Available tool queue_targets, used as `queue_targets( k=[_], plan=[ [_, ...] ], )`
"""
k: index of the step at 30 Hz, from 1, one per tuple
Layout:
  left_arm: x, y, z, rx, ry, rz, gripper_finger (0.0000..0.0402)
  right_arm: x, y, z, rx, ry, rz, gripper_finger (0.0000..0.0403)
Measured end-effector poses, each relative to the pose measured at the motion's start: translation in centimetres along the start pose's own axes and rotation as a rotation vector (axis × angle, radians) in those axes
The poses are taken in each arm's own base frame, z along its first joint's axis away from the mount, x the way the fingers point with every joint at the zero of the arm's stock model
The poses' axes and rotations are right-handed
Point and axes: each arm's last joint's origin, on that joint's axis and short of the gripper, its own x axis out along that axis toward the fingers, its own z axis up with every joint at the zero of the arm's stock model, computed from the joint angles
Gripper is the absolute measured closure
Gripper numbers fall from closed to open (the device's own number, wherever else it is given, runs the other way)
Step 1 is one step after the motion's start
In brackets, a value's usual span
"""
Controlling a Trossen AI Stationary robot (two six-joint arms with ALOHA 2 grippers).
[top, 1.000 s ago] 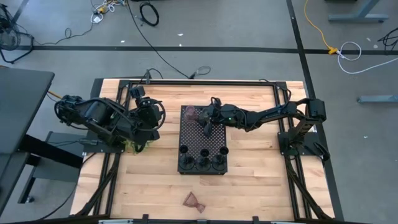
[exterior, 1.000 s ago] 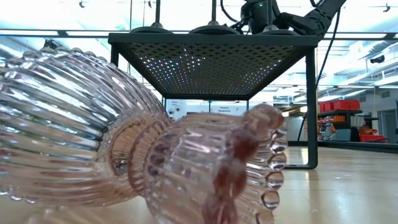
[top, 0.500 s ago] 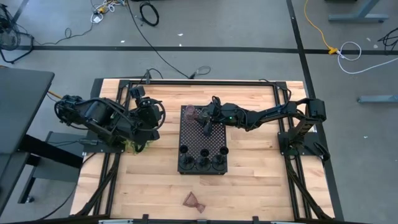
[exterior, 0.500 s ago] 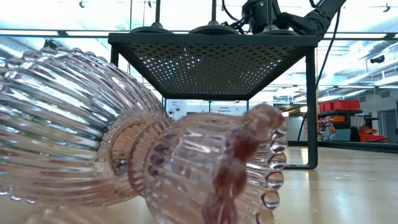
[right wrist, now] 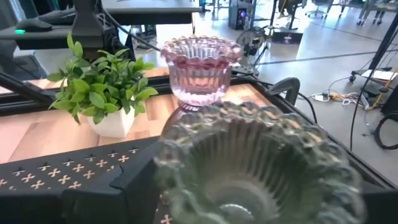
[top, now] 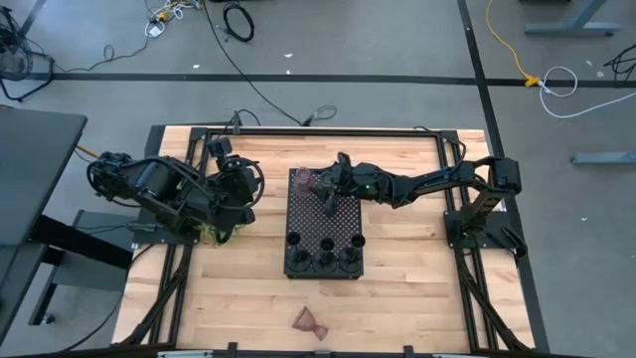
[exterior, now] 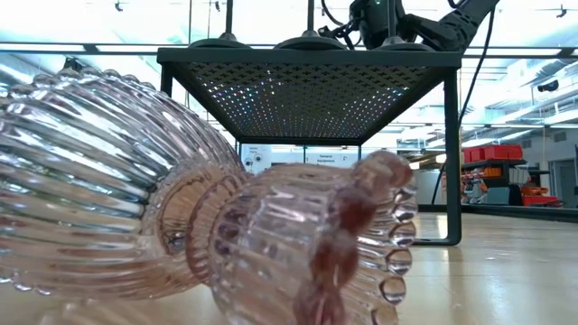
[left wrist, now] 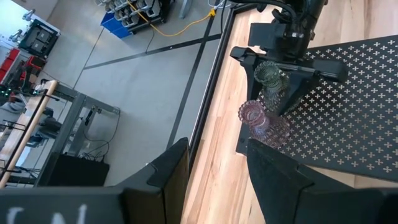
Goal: Pick & Place candle stick holders
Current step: Put the green glass candle holder on the shelf, then put the pink glass candle holder on the shelf
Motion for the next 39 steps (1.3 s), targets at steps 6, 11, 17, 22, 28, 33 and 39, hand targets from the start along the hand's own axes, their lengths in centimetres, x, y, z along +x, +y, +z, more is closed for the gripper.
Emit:
queue_targets(
  k=[6, 11, 17, 22, 28, 33, 39],
  plan=[
    [0.0, 0.0, 0.0, 0.000, 0.000, 0.000, 0.0236, 0.0, -0.2, 0.0, -0.008, 0.003, -0.005, 0.0104],
    [0.0, 0.0, 0.0, 0.000, 0.000, -0.001, 0.0236, 0.1, -0.6, 0.0, -0.006, 0.002, -0.016, 0.0078],
    [0.0, 0.0, 0.0, -0.001, 0.004, -0.017, 0.0236, -0.2, -1.0, 0.6, -0.001, -0.015, -0.026, 0.0064],
    [0.0, -0.1, 0.0, -0.001, 0.006, -0.025, 0.0236, -0.9, -1.0, 1.8, -0.006, -0.055, -0.020, 0.0064],
    [0.0, -0.1, 0.0, -0.001, 0.006, -0.025, 0.0236, -1.6, -1.0, 2.8, 0.000, -0.082, 0.003, 0.0064],
    [0.0, -0.1, 0.0, -0.001, 0.005, -0.025, 0.0236, -2.6, -1.0, 4.1, -0.005, -0.123, 0.004, 0.0064],
    [0.0, -0.1, 0.0, -0.003, 0.008, -0.036, 0.0236, -4.5, -0.4, 6.3, -0.001, -0.193, 0.030, 0.0064]
  ],
)
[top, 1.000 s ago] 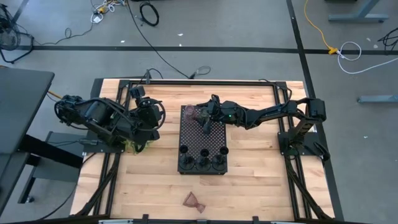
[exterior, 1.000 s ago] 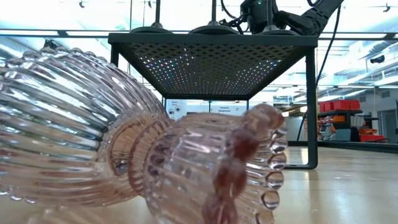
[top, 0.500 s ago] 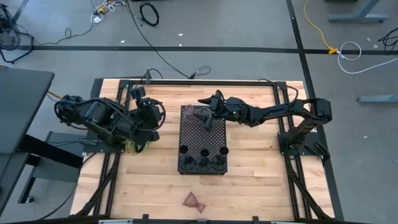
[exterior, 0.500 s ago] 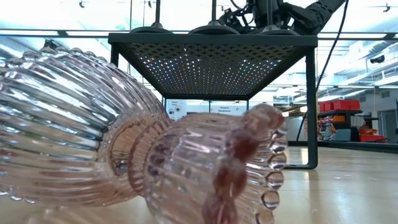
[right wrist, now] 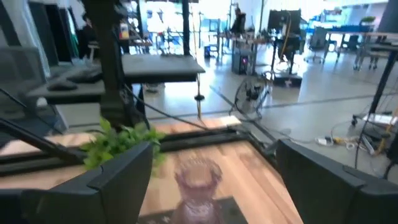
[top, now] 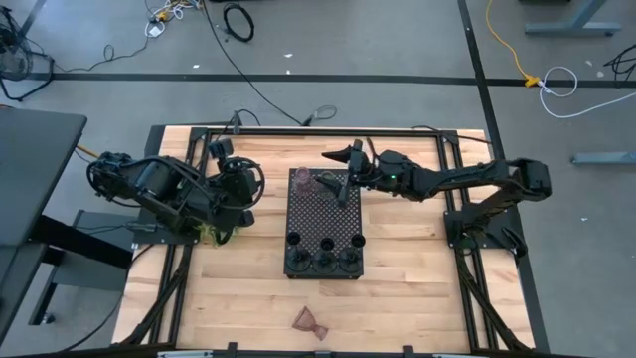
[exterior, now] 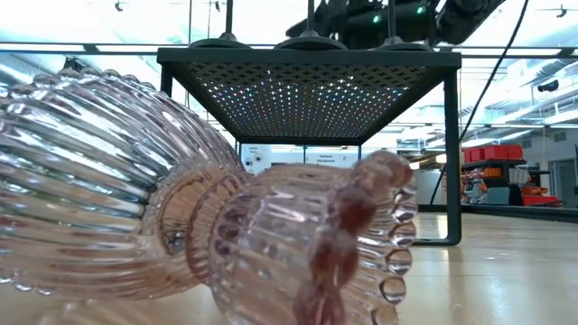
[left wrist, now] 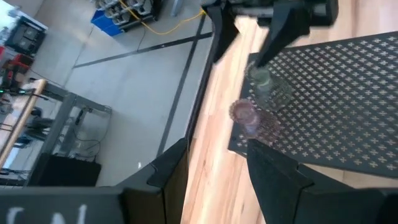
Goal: Pick & Place candle stick holders
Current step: Put the pink glass candle holder on the shelf
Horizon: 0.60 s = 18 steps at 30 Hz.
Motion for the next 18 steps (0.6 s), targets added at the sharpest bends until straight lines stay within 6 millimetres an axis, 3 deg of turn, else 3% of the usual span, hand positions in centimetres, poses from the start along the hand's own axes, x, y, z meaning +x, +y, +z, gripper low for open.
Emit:
queue_targets(
  k=[12, 18],
  plan=[
    [-1.0, -1.7, 0.0, -0.005, 0.026, -0.341, 0.0237, -6.1, 4.2, 6.4, 0.071, -0.173, 0.314, 0.0064],
    [-2.3, -6.4, 0.2, 0.053, 0.057, -0.514, 0.0237, -9.0, 5.5, 7.9, 0.102, -0.175, 0.396, 0.0064]
  ],
)
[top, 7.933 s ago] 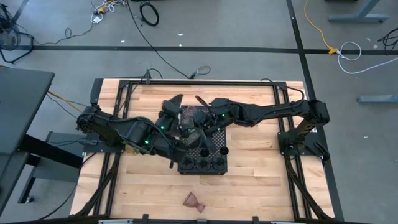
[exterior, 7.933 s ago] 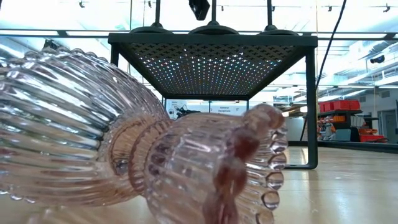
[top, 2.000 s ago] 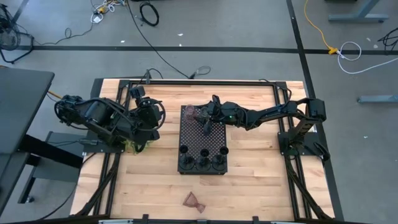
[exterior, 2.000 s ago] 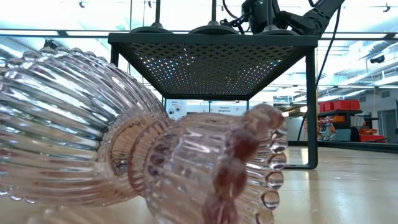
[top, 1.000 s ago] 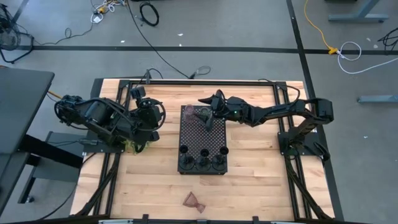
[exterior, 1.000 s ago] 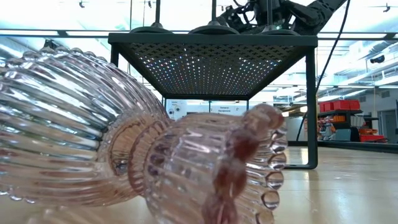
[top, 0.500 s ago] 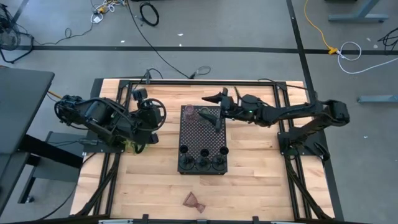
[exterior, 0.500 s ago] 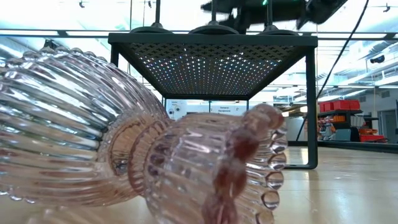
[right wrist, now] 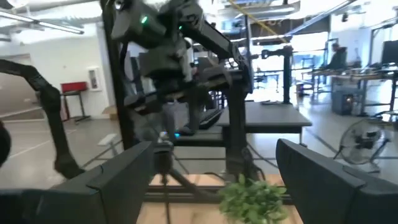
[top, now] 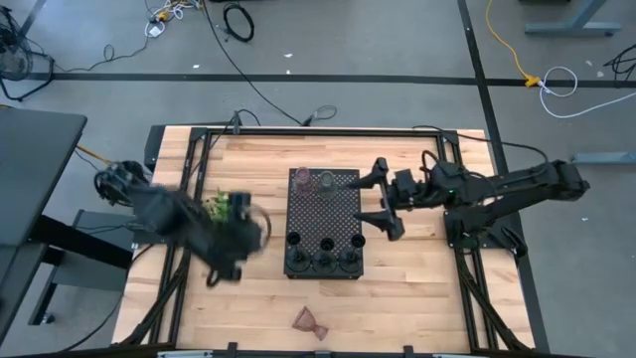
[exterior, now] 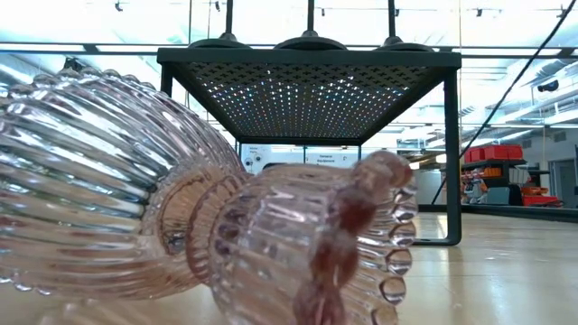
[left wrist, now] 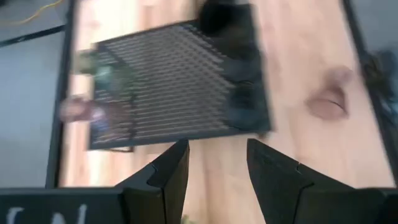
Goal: Pick & Place candle stick holders
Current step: Put the pink glass candle holder on the shelf
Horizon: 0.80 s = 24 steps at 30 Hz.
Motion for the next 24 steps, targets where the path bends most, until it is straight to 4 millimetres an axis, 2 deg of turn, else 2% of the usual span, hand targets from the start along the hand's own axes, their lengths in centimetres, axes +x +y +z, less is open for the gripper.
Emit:
queue_targets(
  k=[6, 13, 19, 24],
  plan=[
    [3.0, -6.9, 0.4, 0.104, 0.041, -0.061, 0.0237, -1.3, 0.8, 1.0, 0.049, 0.005, 0.026, 0.0064],
    [6.7, -13.5, 1.1, 0.112, -0.020, -0.123, 0.0237, -1.6, 0.8, 0.9, 0.122, 0.030, 0.025, 0.0064],
    [11.2, -17.4, 0.8, 0.128, 0.020, -0.110, 0.0237, -1.6, 0.8, 0.6, 0.195, 0.069, 0.018, 0.0064],
    [15.1, -19.7, 0.5, 0.145, 0.038, -0.104, 0.0237, -1.6, 0.8, 0.6, 0.243, 0.068, 0.016, 0.0064]
  ],
)
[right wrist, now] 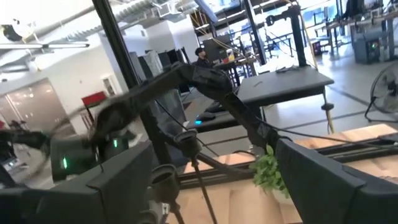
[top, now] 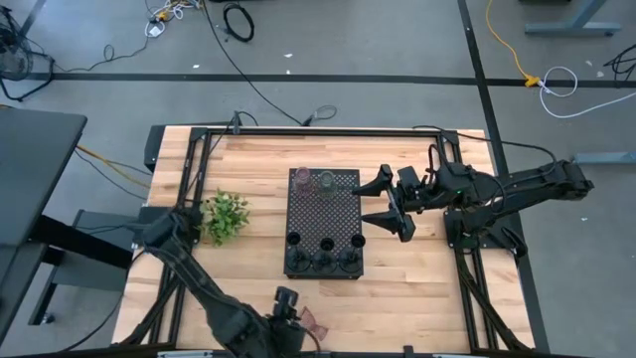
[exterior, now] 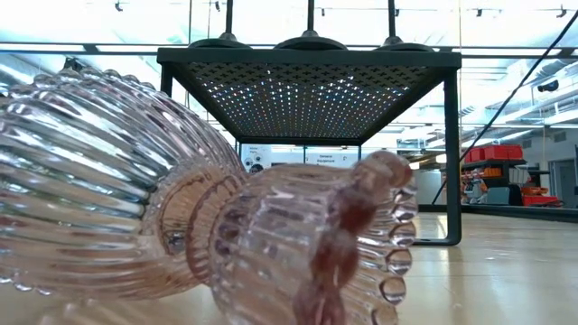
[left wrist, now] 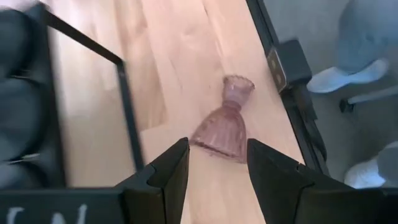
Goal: Pick & Place candle stick holders
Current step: Put the pink glass candle holder on the shelf
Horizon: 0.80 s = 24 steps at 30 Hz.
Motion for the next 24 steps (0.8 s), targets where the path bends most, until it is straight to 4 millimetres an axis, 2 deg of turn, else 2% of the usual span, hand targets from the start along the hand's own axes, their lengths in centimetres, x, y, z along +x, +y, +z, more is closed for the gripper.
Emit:
queue_targets(
  k=[8, 13, 17, 24],
  plan=[
    [4.9, -1.0, -0.3, -0.004, 0.060, -0.001, 0.0237, 0.0, 0.0, 0.1, 0.072, -0.008, 0.003, 0.0064],
    [6.9, -1.1, -0.1, 0.018, 0.084, -0.095, 0.0237, 0.0, 0.0, 0.1, 0.076, -0.007, 0.003, 0.0064],
    [7.9, -1.0, 0.2, 0.075, 0.090, -0.185, 0.0237, 0.0, 0.0, 0.1, 0.075, -0.005, 0.002, 0.0064],
    [8.5, 0.2, 0.8, 0.120, 0.057, -0.177, 0.0232, 0.0, 0.0, -0.1, 0.049, 0.006, -0.002, 0.0064]
  ],
)
